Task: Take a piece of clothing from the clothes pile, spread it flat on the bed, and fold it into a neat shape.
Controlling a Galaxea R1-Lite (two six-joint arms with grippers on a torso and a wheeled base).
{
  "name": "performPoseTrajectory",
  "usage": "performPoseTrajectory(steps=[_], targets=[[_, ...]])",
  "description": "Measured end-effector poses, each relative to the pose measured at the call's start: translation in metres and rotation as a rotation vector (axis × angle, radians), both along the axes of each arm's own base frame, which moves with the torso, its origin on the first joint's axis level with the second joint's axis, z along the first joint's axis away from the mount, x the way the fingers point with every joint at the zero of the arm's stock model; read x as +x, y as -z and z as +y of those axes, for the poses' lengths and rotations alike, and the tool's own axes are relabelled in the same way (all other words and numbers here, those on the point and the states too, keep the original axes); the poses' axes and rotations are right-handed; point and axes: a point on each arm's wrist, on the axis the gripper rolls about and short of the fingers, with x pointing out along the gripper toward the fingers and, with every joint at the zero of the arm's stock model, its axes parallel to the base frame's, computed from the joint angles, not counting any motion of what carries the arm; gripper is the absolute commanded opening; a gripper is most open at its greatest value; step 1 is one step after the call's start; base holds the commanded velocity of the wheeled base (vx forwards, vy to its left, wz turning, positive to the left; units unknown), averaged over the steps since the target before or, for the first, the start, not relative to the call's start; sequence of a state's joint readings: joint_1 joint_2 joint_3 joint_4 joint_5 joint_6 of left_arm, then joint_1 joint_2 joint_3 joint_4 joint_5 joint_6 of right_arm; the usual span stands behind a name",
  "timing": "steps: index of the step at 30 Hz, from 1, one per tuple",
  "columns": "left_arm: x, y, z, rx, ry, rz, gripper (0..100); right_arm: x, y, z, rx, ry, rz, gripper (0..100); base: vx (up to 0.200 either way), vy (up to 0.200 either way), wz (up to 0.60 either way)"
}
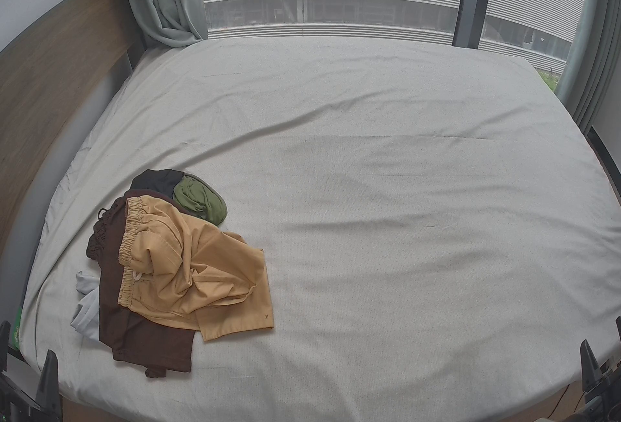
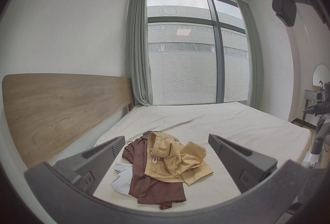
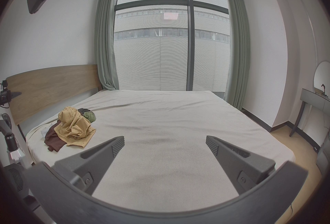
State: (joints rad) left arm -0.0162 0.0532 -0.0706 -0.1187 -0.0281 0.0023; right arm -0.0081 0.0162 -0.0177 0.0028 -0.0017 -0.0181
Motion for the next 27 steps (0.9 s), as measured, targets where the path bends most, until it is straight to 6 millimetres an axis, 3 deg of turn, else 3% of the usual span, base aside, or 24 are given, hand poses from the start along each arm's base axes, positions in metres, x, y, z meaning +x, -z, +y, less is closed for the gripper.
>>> performPoseTrajectory(steps=[11,27], targets=[[0.028,-0.034,-0.001,-0.085,0.182,0.164,100,0.000,0.000,0.000,0.000,-0.001,0.000,100,0.000,0.000,0.00],[0.105,-0.086,-0.021,-0.178,0.257,0.309,100,0.000,0.000,0.000,0.004,-0.005,0.000,100,0.000,0.000,0.00]])
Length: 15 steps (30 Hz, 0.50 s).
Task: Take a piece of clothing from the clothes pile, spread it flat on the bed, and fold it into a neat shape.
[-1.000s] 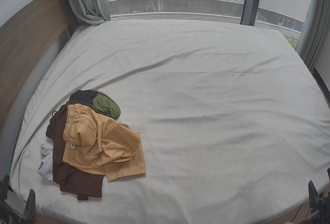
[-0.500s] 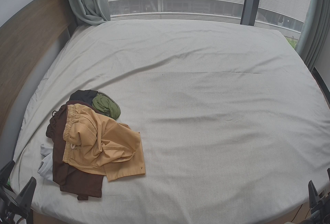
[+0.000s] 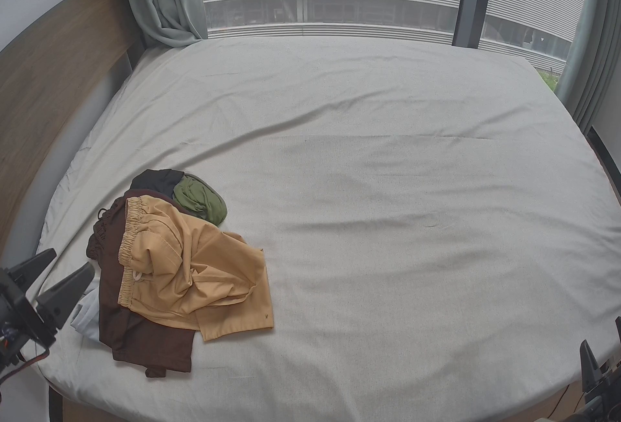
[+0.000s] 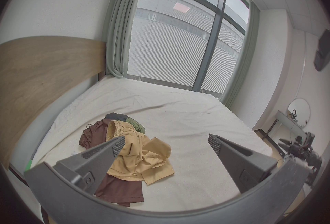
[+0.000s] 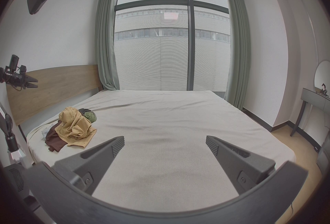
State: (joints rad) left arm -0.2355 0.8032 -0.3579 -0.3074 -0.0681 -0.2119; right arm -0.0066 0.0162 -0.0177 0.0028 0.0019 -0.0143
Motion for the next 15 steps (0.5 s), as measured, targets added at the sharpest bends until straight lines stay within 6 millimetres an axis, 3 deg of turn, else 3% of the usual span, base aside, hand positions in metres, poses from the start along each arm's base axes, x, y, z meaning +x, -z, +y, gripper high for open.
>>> performPoseTrajectory(steps=[7,15], targets=[[0.039,-0.006,0.003,-0.034,-0.018,0.058,100,0.000,0.000,0.000,0.004,0.000,0.000,100,0.000,0.000,0.00],[0.083,-0.001,0.023,-0.083,0.033,0.076,100,0.000,0.000,0.000,0.006,-0.001,0.000,100,0.000,0.000,0.00]])
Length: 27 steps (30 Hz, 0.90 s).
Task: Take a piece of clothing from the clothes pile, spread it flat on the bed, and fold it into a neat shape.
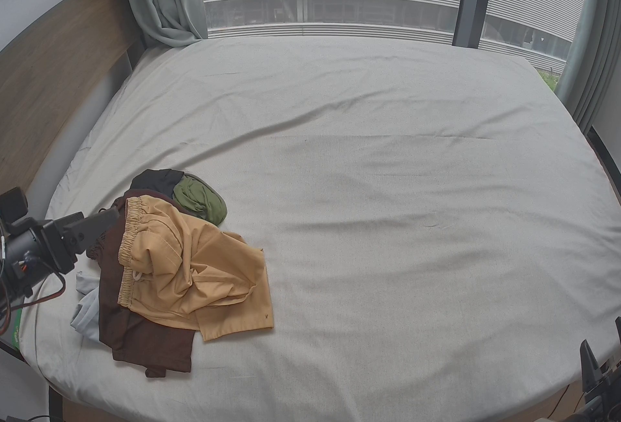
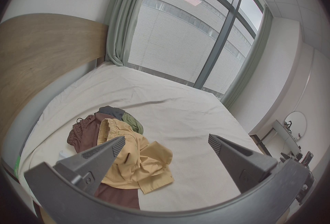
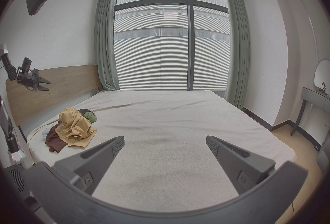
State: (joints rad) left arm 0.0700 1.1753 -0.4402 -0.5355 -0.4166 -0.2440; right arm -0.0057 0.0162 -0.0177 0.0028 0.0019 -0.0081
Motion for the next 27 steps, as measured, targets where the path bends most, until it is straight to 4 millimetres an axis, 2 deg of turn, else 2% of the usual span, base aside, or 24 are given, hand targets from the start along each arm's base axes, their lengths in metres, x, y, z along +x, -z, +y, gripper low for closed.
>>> performPoseTrajectory(steps=[8,19,27], targets=[[0.048,0.007,0.027,-0.015,0.024,-0.087,100,0.000,0.000,0.000,0.003,0.001,0.000,100,0.000,0.000,0.00],[0.098,0.051,0.064,-0.072,0.010,0.042,100,0.000,0.000,0.000,0.006,0.001,0.001,100,0.000,0.000,0.00],[0.127,0.076,0.077,-0.100,0.001,0.115,100,0.000,0.000,0.000,0.005,0.002,0.001,100,0.000,0.000,0.00]])
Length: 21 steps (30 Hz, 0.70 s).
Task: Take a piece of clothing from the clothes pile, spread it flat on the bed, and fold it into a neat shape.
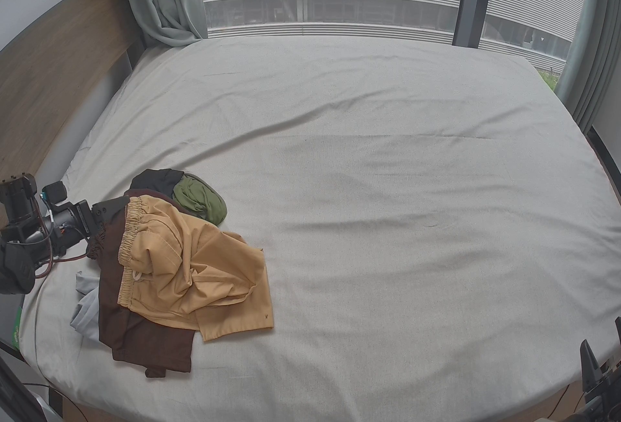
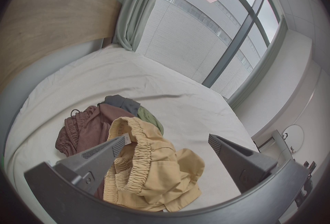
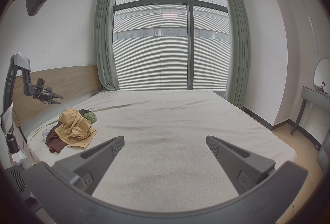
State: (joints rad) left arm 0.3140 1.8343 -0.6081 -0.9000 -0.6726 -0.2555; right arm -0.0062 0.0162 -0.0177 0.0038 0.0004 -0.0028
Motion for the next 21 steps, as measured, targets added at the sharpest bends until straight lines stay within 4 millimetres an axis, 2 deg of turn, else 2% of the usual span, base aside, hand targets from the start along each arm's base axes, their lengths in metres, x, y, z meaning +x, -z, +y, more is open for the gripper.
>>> performPoseTrajectory(steps=[10,21], targets=[[0.020,0.023,0.004,-0.073,-0.003,0.083,100,0.000,0.000,0.000,0.001,0.002,0.000,100,0.000,0.000,0.00],[0.024,0.040,-0.012,-0.100,0.064,0.145,100,0.000,0.000,0.000,0.003,0.002,0.000,100,0.000,0.000,0.00]])
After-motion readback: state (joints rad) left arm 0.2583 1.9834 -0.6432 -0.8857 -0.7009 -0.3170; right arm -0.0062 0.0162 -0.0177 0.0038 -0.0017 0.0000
